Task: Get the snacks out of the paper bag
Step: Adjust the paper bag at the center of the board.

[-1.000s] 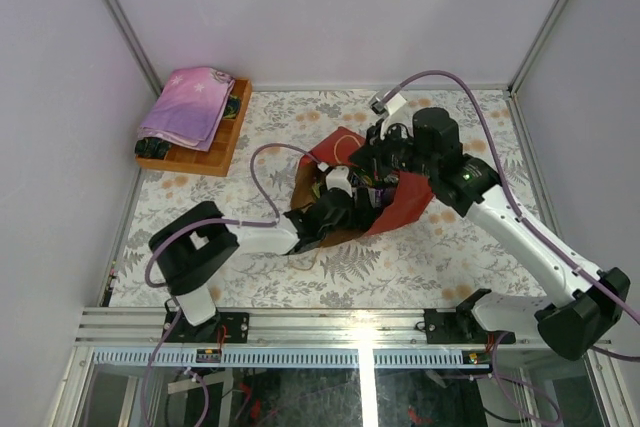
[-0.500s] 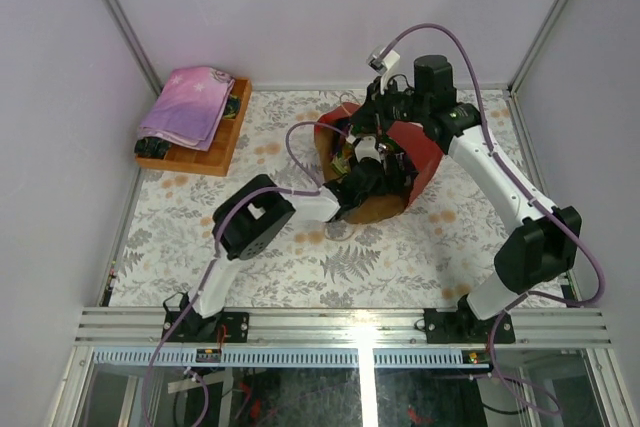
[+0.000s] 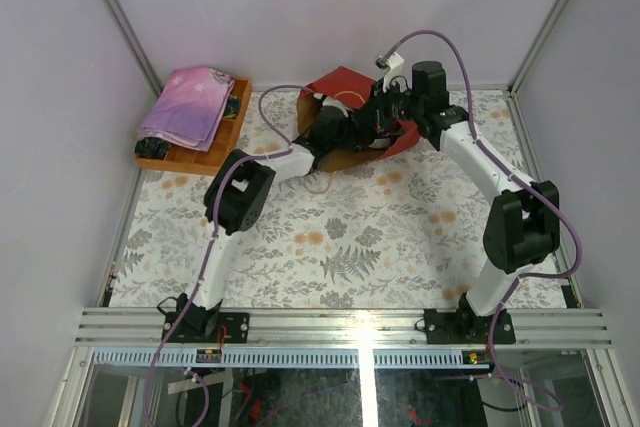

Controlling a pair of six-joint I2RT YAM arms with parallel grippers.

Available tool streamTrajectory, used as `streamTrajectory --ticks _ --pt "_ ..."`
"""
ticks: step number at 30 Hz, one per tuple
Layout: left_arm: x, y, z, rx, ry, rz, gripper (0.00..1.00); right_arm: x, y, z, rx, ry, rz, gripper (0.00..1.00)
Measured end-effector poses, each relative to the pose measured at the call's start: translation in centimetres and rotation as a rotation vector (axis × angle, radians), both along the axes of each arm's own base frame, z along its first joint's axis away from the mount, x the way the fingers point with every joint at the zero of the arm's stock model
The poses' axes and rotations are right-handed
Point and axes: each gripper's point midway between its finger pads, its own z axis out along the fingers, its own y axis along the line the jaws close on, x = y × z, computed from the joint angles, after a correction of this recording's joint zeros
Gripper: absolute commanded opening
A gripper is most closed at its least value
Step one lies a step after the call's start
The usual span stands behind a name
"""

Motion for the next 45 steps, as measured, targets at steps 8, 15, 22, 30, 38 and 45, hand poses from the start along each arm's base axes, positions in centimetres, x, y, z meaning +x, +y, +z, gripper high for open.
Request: streamTrajectory --ticks 8,15,22,30,38,45 --pt "-9.6 3.1 0.6 0.069 0.034 -0.089 0.98 -0.5 0.6 -3.0 0.086 0.115 -0.072 0.0" --pt "-16.8 3.7 4.5 0.031 -0.029 -0.159 0.99 -2.0 3.8 -3.2 0.033 0.108 -0.072 0.0" --pt "-19.2 8.2 4.8 0.075 -0.059 -0.054 1.0 -3.9 5.5 -4.8 0.051 0.187 -0.083 0.02" --pt "-19.7 12.3 2.4 0.106 -0.013 0.021 1.0 -5.6 5.5 -4.3 0.008 0.181 -0.1 1.0" --pt "-19.6 12.7 3.4 0.092 -0.035 0.033 1.0 -4.3 0.7 12.0 0.21 -0.203 -0.201 0.99" --pt "-19.8 13.1 4.2 0.084 -0.053 0.041 1.0 4.1 -6.9 16.5 0.356 -0.282 -0.405 0.99"
